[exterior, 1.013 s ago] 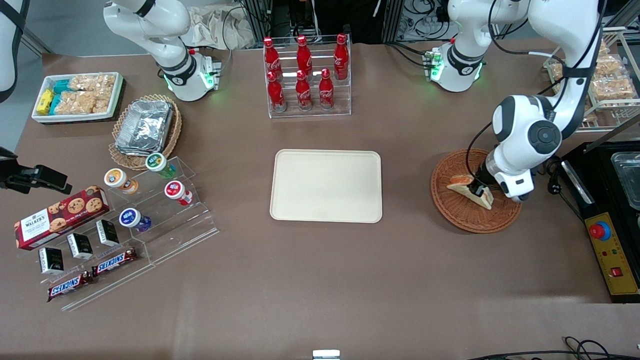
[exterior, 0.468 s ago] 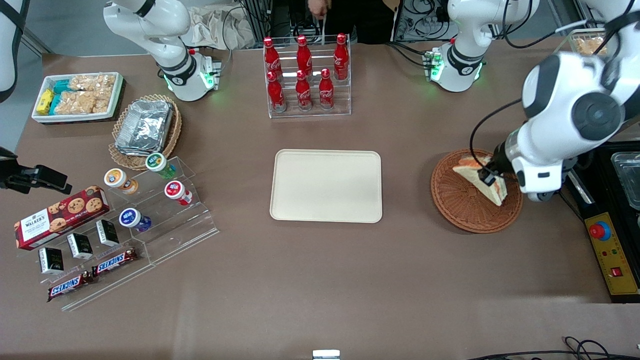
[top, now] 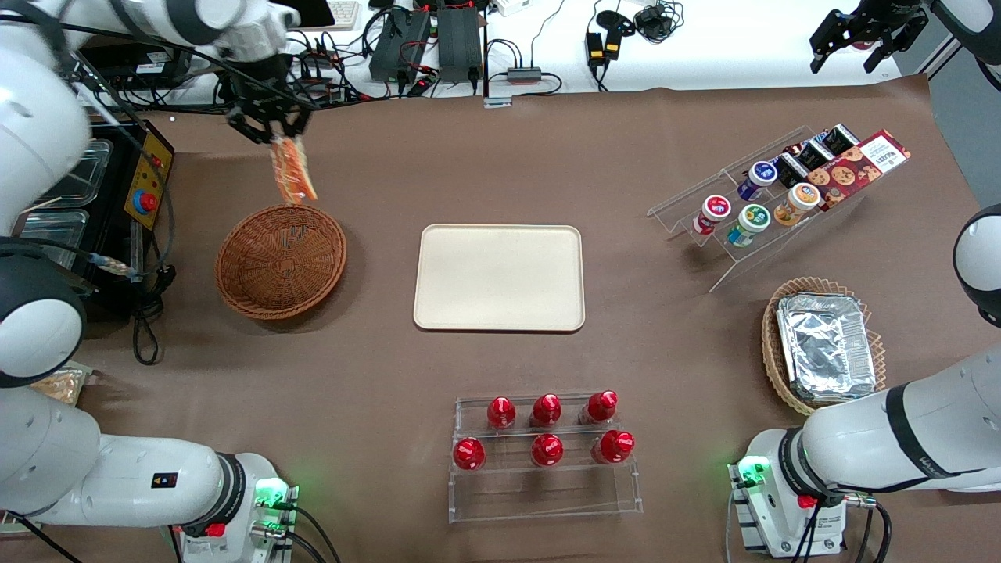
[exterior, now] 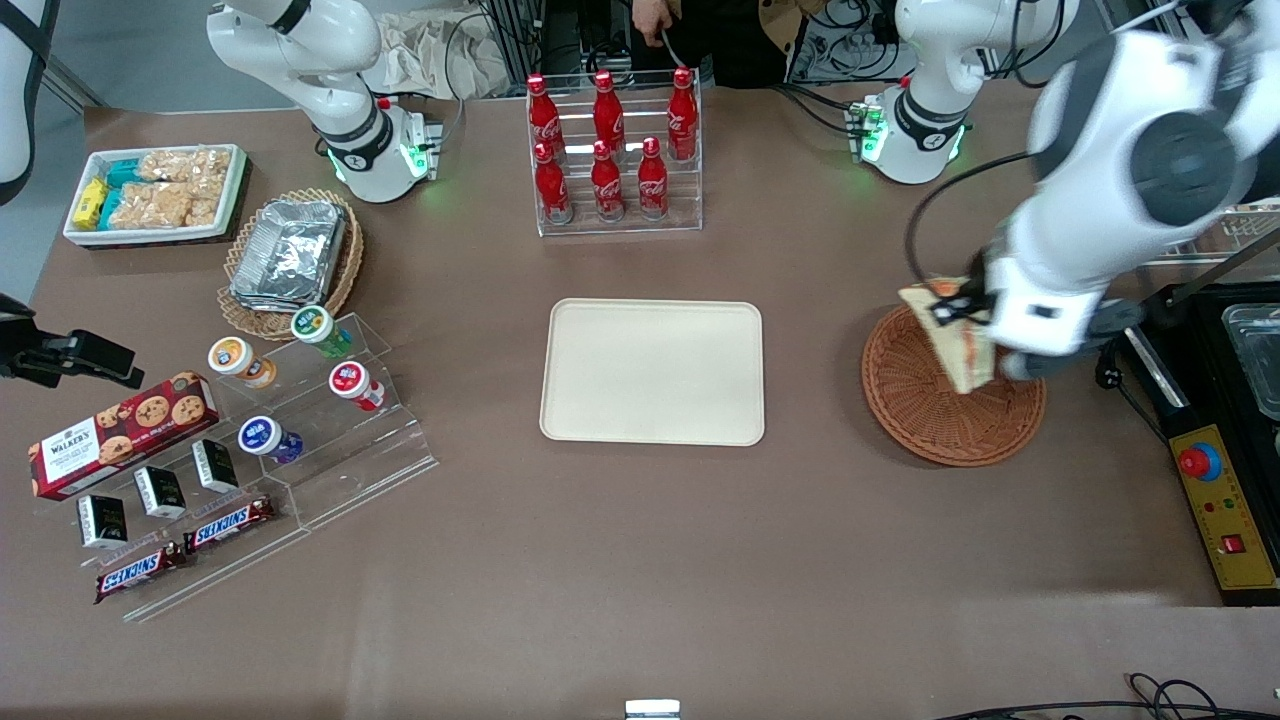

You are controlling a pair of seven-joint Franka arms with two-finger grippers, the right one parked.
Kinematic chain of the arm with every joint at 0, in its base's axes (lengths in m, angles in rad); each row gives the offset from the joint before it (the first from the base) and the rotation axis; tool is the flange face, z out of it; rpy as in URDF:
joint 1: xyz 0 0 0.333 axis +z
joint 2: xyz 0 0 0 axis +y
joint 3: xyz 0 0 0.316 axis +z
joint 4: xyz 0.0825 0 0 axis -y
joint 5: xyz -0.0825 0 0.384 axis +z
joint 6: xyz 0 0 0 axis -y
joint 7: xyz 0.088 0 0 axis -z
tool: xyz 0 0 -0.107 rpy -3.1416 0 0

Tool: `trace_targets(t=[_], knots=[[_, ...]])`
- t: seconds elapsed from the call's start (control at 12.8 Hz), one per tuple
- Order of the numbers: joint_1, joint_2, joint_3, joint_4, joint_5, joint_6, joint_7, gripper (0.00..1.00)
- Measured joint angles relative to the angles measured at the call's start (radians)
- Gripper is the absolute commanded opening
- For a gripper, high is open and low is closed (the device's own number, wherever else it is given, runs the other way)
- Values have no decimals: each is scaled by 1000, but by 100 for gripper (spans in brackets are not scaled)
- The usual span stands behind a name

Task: Place sandwich from basket to tray
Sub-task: 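Lift the sandwich up out of the basket with the left gripper, then carry the sandwich over the cream tray and lower it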

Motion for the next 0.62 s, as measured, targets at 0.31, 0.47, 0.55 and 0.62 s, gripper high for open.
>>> trace_targets(t=[0.31,0.47,0.55,0.62], knots=[[-167,166,-55,1,68,52,13,3],[-250,266,-58,2,87,142,13,4],[-281,312,-58,2,102,185,12,4],[-306,352,-58,4,122,224,11,4]])
